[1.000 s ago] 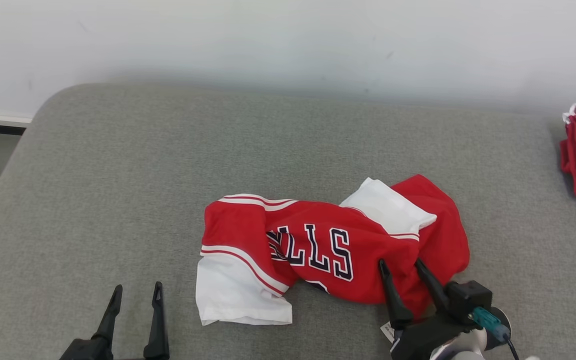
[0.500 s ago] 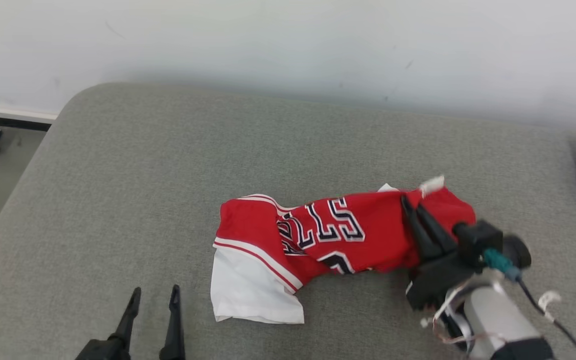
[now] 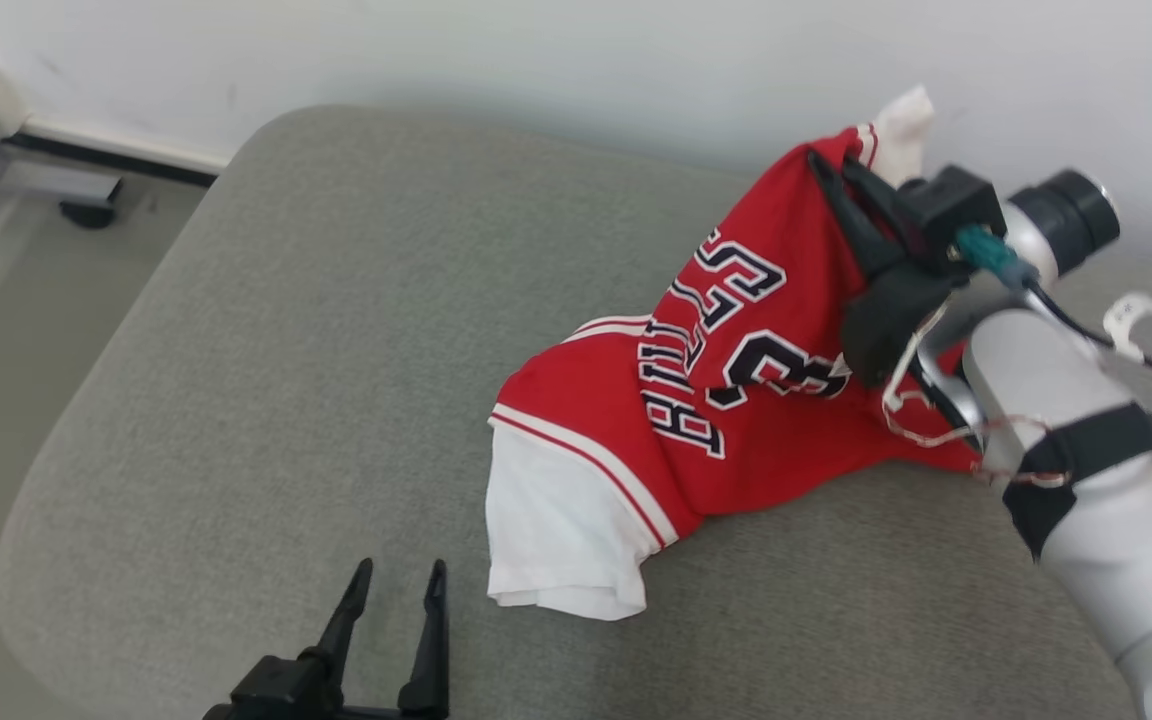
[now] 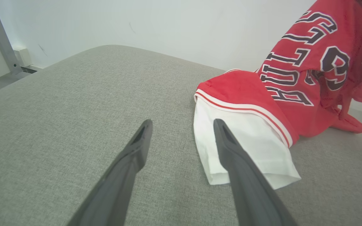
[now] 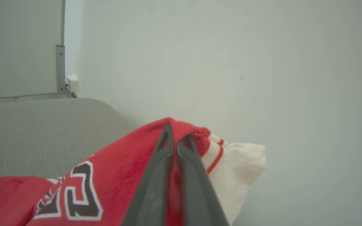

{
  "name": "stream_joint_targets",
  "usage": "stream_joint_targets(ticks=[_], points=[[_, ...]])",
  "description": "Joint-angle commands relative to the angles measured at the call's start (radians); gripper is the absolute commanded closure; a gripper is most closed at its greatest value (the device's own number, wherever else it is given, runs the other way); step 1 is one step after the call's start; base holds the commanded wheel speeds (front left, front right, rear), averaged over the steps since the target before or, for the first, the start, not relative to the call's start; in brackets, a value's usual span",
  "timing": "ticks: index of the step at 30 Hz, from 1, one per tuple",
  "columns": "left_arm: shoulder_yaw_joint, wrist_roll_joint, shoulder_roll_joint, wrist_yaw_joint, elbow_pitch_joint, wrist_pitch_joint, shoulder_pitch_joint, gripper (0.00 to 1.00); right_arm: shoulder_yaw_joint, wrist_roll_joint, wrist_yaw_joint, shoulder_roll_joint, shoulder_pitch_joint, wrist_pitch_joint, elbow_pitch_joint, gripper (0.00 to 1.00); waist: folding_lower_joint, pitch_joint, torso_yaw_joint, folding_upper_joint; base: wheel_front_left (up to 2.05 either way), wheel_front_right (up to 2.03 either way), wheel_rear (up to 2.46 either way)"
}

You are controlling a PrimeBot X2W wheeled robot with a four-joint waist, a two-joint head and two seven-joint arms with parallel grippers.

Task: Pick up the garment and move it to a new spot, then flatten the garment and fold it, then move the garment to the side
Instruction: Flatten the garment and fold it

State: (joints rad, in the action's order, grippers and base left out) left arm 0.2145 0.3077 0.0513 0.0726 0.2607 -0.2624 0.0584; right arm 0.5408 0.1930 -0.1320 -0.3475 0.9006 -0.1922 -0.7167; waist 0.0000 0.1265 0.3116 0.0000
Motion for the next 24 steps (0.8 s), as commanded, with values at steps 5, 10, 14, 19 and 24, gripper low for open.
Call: stream_joint_targets(ticks=[5,10,14,19,24], points=[[0.049,0.029,-0.002,-0.01,-0.001,-0.002,0.032,0.0,0.104,0.036,0.003,0.007,0.156,0.035,-0.141,1.0,0.0,0.073,0.085,0.0,0.0,0.0,0.0],[0.085,0.044,-0.001,-0.022,-0.005,-0.002,0.049,0.0,0.167,0.072,0.003,0.026,0.248,0.042,-0.282,0.0,0.0,0.093,0.106,0.0,0.0,0.0,0.0],[0.08,0.047,-0.001,-0.036,-0.008,-0.002,0.052,0.0,0.215,0.1,0.003,0.038,0.28,0.008,-0.339,0.0,0.0,0.089,0.088,0.0,0.0,0.0,0.0],[0.053,0.03,-0.001,-0.035,-0.012,-0.002,0.053,0.0,0.239,0.132,0.003,0.036,0.307,-0.043,-0.375,0.0,0.0,0.082,0.046,0.0,0.0,0.0,0.0],[0.021,0.008,-0.001,-0.032,-0.017,-0.002,0.046,0.0,0.205,0.17,0.003,0.002,0.294,-0.071,-0.375,0.0,0.0,0.067,0.001,0.0,0.0,0.0,0.0]])
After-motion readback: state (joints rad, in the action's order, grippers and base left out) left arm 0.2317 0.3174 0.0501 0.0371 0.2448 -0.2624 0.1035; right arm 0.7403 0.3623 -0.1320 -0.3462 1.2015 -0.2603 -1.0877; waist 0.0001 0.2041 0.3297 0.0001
